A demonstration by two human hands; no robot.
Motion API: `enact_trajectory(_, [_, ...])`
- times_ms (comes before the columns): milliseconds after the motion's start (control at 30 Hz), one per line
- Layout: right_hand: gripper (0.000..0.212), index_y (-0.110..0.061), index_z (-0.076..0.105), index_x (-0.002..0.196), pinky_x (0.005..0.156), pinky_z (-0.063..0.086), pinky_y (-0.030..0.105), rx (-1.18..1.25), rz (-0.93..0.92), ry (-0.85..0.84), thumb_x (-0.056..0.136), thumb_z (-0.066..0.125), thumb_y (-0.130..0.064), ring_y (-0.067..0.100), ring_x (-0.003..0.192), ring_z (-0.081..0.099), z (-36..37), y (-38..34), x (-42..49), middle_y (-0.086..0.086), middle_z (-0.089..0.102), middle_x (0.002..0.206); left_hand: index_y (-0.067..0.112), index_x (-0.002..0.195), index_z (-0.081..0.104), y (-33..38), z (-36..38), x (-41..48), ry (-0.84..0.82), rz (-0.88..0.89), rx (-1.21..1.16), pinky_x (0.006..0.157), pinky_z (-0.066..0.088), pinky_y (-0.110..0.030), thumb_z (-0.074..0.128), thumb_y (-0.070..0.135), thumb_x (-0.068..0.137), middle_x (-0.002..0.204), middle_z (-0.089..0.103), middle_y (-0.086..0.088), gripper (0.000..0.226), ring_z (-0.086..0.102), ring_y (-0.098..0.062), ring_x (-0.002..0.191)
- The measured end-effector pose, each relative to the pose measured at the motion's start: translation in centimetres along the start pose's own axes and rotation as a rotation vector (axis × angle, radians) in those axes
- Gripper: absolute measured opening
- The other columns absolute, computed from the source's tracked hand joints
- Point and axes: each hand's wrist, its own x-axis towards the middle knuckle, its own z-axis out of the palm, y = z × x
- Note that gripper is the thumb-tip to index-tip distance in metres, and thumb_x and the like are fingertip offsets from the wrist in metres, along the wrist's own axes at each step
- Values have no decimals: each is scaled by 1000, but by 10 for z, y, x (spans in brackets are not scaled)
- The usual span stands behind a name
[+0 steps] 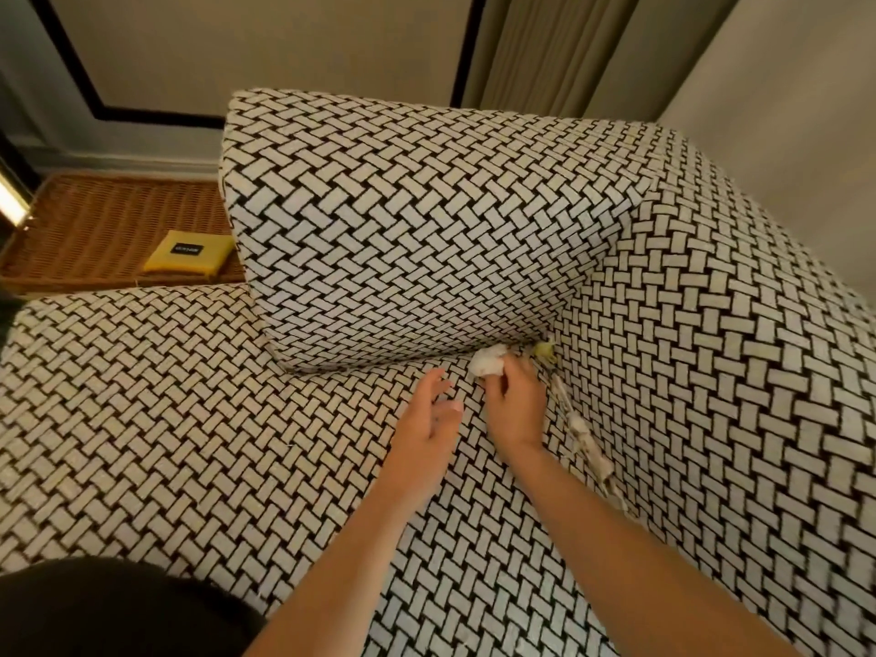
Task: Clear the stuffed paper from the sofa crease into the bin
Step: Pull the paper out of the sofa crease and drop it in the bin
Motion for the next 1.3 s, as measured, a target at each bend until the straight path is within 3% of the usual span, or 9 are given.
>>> enact_trajectory(267, [22, -15, 65, 108, 99, 37, 23, 198, -242, -174, 90, 53, -10, 2, 110, 41, -4, -12, -61, -13, 53, 114, 24, 134, 36, 3, -13, -13, -51, -210, -426, 99, 43, -33, 40, 25, 97, 137, 44, -6, 38, 49, -17, 120])
enact_trajectory(367, [30, -20, 63, 115, 100, 38, 28, 162, -340, -198, 90, 48, -27, 0, 112, 41, -7, -16, -74, -14, 56, 116, 31, 113, 49, 4, -18, -21, -79, -216, -413, 101, 43, -40, 46, 13, 94, 124, 53, -2, 26, 53, -16, 114])
enact_trajectory(467, [41, -24, 57, 124, 106, 31, 28, 93, -403, -282, 87, 41, -33, -1, 119, 37, -11, -20, -84, -19, 50, 125, 24, 131, 42, 3, -21, -26, 8, -273, -287, 101, 43, -40, 46, 15, 94, 127, 50, -2, 38, 51, -16, 114])
enact_trajectory(567, [45, -25, 53, 128, 110, 25, 27, 131, -407, -378, 86, 37, -31, -4, 125, 32, -15, -18, -98, -18, 44, 132, 21, 124, 47, 5, -21, -32, 150, -269, -208, 79, 50, -24, 45, 17, 95, 109, 56, -1, 29, 57, -11, 95])
enact_trajectory(767, [38, -19, 43, 135, 109, 36, 34, 240, -57, -152, 97, 39, -18, 9, 127, 39, -19, -11, -100, -1, 43, 136, 17, 99, 55, 5, -27, -37, 232, -292, -73, 71, 47, -28, 42, 30, 96, 93, 57, -7, 19, 52, -15, 74])
enact_trajectory(867, [43, -10, 38, 138, 94, 42, 18, 125, 37, -44, 96, 44, -18, 12, 115, 47, -21, -10, -75, 5, 37, 138, 22, 81, 52, 4, -31, -38, 187, -291, -46, 65, 48, -24, 43, 31, 95, 82, 56, -3, 19, 51, -12, 66])
enact_trajectory(1033, [54, -14, 30, 142, 63, 51, 25, 193, 226, 42, 93, 52, -14, 12, 71, 53, -24, -3, -27, 1, 56, 90, 14, 77, 58, 2, -31, -39, 204, -298, -158, 53, 43, -25, 51, 30, 93, 73, 58, -6, 23, 53, -15, 59])
enact_trajectory(1167, [48, -14, 34, 138, 79, 52, 37, 195, 450, 38, 93, 51, -16, 27, 89, 61, -27, 9, 16, 7, 60, 103, 9, 79, 60, 2, -29, -38, 212, -303, -187, 47, 39, -22, 52, 29, 92, 69, 57, -5, 26, 52, -15, 56])
enact_trajectory(1300, [27, -9, 48, 120, 49, 48, 27, 104, 636, -85, 95, 46, -19, 22, 54, 58, -27, 9, 41, 12, 63, 90, 10, 78, 61, 1, -28, -37, 214, -292, -183, 46, 40, -20, 51, 28, 93, 69, 58, -4, 26, 52, -14, 55])
